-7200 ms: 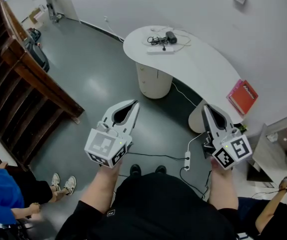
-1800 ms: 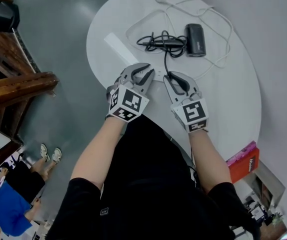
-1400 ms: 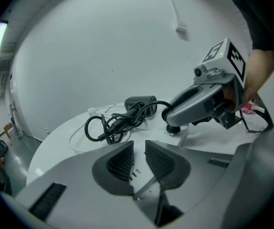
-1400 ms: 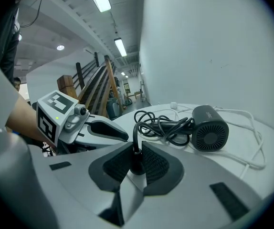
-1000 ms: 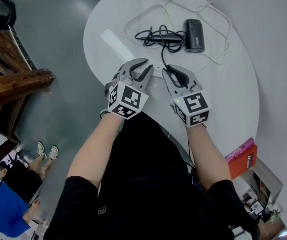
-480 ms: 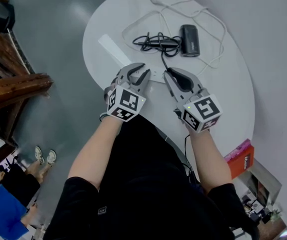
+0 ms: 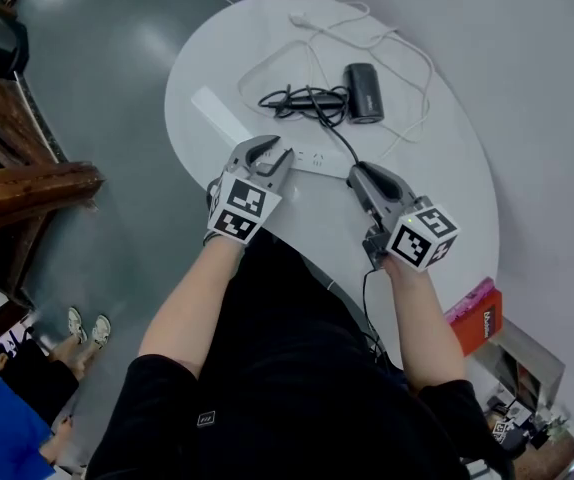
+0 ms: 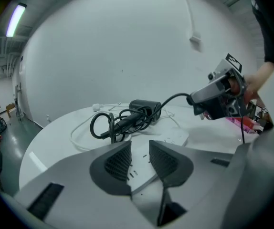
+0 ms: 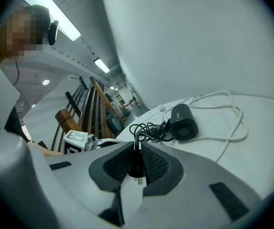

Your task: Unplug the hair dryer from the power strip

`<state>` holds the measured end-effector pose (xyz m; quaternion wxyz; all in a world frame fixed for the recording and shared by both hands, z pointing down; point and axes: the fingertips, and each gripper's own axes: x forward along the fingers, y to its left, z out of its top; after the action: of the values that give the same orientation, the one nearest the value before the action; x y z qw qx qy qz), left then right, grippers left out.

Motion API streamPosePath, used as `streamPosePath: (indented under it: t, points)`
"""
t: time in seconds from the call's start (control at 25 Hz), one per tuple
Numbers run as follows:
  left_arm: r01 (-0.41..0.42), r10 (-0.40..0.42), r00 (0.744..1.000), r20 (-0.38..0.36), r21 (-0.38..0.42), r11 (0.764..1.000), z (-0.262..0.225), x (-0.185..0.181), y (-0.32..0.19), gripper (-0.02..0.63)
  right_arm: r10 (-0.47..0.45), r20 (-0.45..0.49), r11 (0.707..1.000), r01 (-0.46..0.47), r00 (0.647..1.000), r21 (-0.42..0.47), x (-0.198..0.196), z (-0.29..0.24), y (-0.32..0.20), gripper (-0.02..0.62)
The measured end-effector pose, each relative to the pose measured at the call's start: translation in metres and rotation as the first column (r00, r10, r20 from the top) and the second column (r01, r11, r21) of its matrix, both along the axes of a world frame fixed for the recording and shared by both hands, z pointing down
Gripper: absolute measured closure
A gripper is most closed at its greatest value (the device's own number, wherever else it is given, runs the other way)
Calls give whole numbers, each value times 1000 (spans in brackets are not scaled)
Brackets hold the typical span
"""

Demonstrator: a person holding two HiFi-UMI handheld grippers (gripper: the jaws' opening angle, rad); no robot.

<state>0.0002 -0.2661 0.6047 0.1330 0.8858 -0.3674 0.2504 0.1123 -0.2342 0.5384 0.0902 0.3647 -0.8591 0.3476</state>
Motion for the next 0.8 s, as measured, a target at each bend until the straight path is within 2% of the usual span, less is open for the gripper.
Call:
streamPosePath:
  t: [0.2, 0.44, 0.8]
  points:
    - [5, -2, 999, -43, 62, 998, -35, 2, 7, 479, 35, -7, 998, -36, 999, -46, 5, 16, 5, 532]
    - [69, -52, 989, -141, 120, 990, -91, -13, 12, 482, 42, -42, 995, -45, 998, -85, 2, 39, 11, 532]
    - [68, -23, 969, -245, 174, 982, -143, -32, 24, 489, 92, -50, 983, -99, 994, -158, -2, 56, 18, 531]
